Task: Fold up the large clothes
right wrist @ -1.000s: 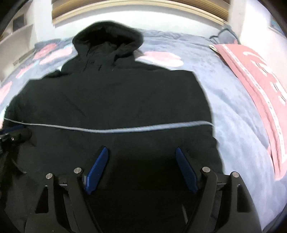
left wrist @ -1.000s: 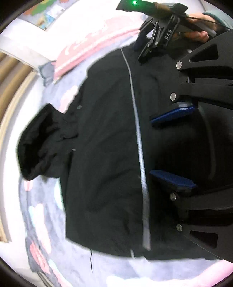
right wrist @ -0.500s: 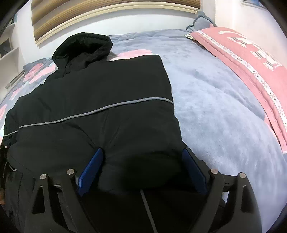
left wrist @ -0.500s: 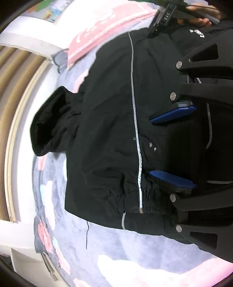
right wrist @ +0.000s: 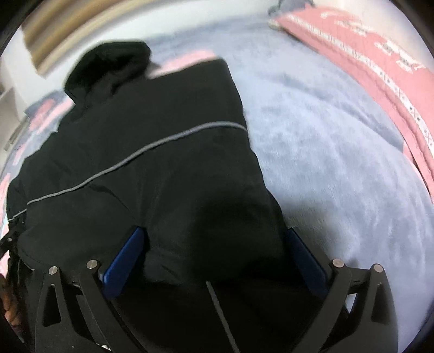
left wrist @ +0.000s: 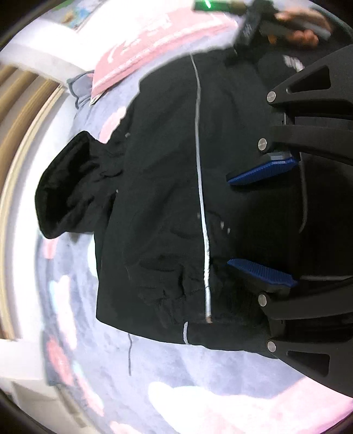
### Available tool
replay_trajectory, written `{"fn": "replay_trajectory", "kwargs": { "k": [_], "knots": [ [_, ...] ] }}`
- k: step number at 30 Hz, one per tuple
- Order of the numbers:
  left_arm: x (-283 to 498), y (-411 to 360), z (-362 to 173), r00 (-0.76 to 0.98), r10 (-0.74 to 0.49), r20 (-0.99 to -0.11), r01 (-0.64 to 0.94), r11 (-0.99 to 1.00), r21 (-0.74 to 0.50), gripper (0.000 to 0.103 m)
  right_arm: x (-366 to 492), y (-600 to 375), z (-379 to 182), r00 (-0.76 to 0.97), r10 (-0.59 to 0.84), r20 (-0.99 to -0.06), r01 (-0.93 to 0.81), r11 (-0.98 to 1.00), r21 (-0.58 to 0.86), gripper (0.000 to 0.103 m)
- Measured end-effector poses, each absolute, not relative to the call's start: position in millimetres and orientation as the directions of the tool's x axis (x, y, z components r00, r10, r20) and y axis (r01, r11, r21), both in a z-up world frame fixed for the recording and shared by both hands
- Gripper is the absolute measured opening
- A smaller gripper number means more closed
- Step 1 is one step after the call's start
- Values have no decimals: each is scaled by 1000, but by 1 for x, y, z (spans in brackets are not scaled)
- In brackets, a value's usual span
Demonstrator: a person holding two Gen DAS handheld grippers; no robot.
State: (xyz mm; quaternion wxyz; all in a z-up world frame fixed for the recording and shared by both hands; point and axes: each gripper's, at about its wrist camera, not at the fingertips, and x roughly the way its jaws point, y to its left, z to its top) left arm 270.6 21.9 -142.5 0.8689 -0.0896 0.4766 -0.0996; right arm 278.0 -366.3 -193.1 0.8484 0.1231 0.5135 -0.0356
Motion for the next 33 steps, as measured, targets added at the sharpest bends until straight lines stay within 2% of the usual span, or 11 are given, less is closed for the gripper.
{"fn": "replay_trajectory", "kwargs": {
  "k": [4,8,13,16,18,21,25,33],
  "knots": [
    [280,34,-92,513,-311,-800,44,940,-337,58,288,-370,-150,386,60,-920,197,969,146,103],
    [307,39,-32,559,-300,-773,41,941,-335,58,310,-372,-85,450,91,-888,182,965,191,103],
    [350,32,17,593,-282,-754,56,949,-311,58,355,-360,-14,544,126,-830,131,964,232,102],
    [384,25,34,599,-268,-755,74,957,-282,61,386,-347,12,585,174,-792,72,962,265,89],
    [408,27,34,597,-244,-764,61,964,-260,65,413,-336,17,589,205,-782,38,959,281,75],
    [464,32,14,576,-226,-786,26,966,-258,65,459,-319,5,559,231,-796,28,954,297,74],
    [526,39,-30,538,-235,-810,-29,955,-297,65,519,-302,-38,497,240,-834,2,961,278,74],
    [610,35,-102,489,-270,-830,-79,933,-350,65,610,-294,-104,417,231,-879,15,965,261,74]
  ]
}}
